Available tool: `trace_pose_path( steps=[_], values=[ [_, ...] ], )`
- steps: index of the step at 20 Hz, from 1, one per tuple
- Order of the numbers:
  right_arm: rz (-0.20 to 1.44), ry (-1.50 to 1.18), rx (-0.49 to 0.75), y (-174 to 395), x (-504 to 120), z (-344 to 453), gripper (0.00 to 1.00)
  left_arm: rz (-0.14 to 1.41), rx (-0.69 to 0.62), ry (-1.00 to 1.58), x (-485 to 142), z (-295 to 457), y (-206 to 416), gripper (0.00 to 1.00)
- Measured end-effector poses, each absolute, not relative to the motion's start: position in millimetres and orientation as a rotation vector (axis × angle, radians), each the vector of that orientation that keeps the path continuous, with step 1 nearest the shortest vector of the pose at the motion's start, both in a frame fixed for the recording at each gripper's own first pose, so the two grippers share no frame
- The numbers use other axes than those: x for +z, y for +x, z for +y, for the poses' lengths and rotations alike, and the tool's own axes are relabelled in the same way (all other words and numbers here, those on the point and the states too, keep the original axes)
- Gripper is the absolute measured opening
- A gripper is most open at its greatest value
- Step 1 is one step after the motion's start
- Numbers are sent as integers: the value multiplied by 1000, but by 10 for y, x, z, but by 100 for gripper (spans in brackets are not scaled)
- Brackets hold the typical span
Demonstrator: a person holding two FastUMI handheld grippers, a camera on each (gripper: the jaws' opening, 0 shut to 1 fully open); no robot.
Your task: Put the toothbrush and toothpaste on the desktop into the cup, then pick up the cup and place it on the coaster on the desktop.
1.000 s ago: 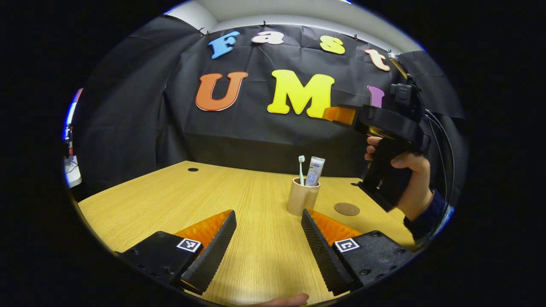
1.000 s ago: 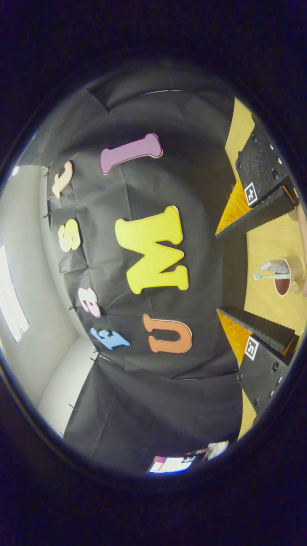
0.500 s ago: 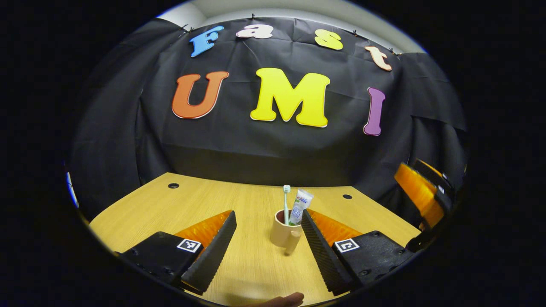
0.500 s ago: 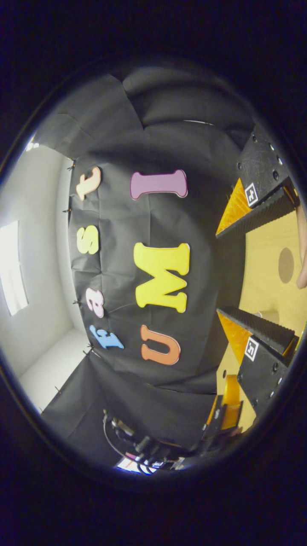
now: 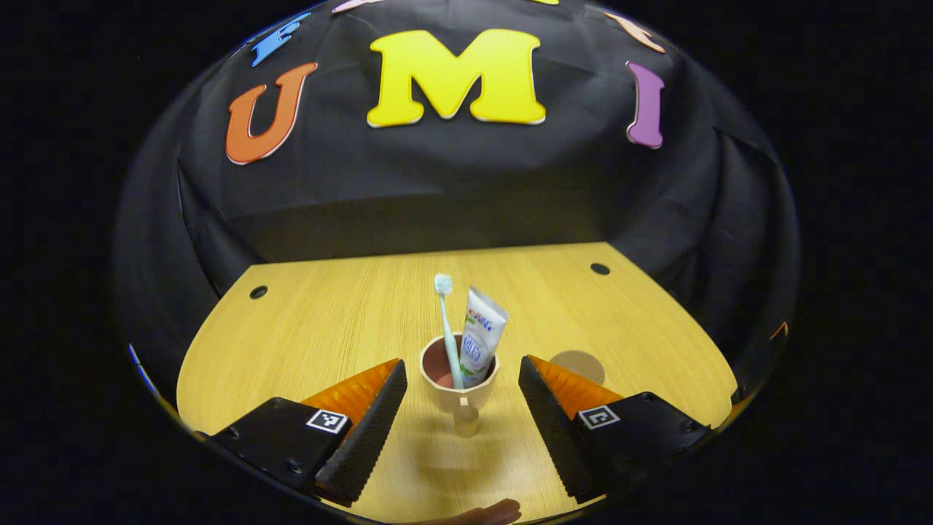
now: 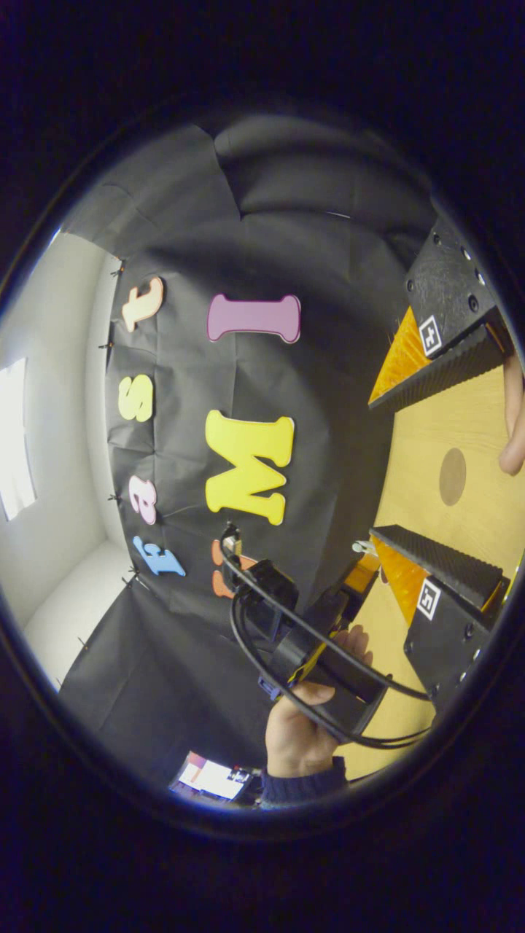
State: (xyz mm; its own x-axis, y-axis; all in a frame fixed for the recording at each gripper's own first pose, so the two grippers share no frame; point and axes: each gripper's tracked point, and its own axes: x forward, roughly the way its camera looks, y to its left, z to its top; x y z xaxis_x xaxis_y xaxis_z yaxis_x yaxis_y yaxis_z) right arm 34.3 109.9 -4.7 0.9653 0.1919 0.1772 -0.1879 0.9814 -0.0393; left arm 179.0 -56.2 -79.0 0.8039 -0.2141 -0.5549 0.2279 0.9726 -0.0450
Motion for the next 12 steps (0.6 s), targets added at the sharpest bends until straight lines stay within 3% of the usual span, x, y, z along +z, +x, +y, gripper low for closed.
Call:
trace_pose_path(
  steps=[8,12],
  values=[
    [-157,22,214,426,-355,985,94,939,-214,139,-1704,-650,1861,96],
    [-132,23,213,463,-434,883,96,1051,-250,147,-1897,-646,1829,75]
  ],
)
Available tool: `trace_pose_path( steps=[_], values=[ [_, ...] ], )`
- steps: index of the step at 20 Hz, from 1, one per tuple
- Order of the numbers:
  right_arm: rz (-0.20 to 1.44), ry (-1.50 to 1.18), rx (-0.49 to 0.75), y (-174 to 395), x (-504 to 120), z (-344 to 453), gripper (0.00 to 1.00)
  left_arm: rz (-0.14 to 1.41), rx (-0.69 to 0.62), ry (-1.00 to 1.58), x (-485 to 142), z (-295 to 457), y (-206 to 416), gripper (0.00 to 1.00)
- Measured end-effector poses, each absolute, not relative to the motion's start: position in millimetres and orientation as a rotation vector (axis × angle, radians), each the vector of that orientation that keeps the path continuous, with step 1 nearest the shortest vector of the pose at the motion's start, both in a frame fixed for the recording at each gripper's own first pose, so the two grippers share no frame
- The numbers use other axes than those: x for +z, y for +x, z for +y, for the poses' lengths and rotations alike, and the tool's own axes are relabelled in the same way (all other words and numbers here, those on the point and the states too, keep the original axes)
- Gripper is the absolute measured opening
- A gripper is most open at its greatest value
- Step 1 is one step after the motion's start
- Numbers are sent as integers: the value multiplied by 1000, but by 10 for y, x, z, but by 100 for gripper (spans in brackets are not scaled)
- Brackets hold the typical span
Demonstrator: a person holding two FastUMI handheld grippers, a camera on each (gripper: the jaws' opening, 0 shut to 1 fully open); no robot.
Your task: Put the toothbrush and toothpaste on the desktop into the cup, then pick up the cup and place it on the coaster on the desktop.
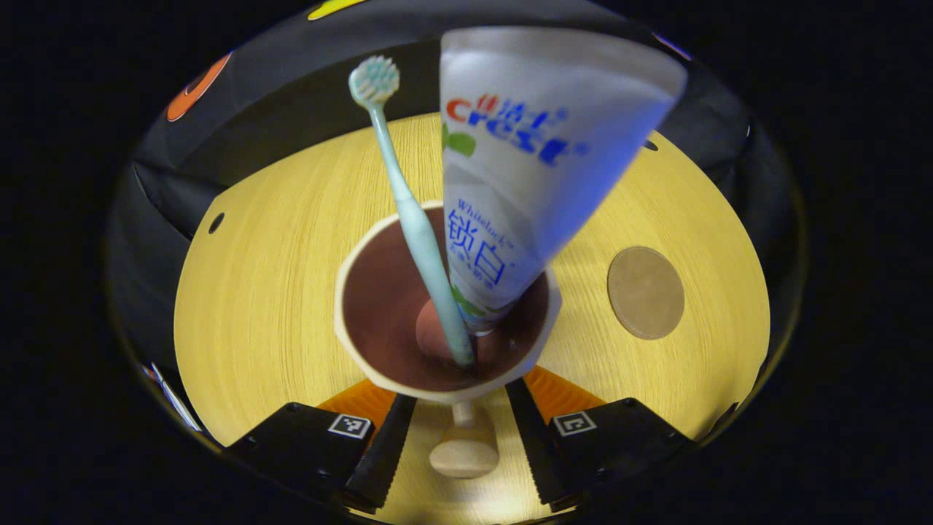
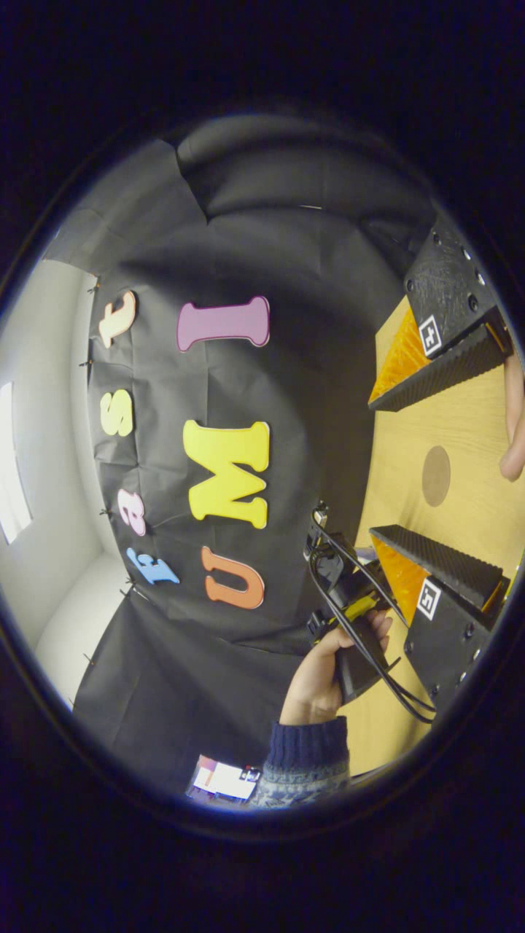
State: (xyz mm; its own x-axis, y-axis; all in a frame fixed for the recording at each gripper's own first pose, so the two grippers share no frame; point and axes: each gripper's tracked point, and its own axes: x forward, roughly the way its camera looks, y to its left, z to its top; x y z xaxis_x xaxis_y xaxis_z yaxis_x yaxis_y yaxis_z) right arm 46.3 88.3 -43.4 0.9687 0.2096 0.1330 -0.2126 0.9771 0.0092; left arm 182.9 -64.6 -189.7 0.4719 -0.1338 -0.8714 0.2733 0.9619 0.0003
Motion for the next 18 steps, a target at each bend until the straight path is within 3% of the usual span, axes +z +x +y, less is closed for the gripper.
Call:
trace_pose_path(
  steps=[1,3,4,9,11,12,13,17,18],
  values=[
    [-138,22,208,468,-419,848,94,1060,-251,136,-1946,-664,1869,72],
    [-132,31,190,496,-432,761,96,1064,-247,87,-1871,-719,1851,51],
    [-125,41,184,511,-450,728,96,1059,-246,86,-1901,-758,1869,29],
    [-131,58,168,522,-436,574,94,1038,-251,52,-1859,-927,1913,28],
    [-132,60,167,526,-437,542,94,993,-242,46,-1707,-1017,1958,28],
    [-133,66,162,544,-431,509,96,966,-238,61,-1606,-1059,1995,32],
    [-133,73,156,566,-425,475,96,940,-238,69,-1486,-1121,2030,28],
    [-122,98,141,582,-437,335,94,883,-282,143,-1090,-1602,2140,28],
    [-124,96,130,585,-435,280,94,887,-306,150,-1316,-1607,1958,28]
  ],
)
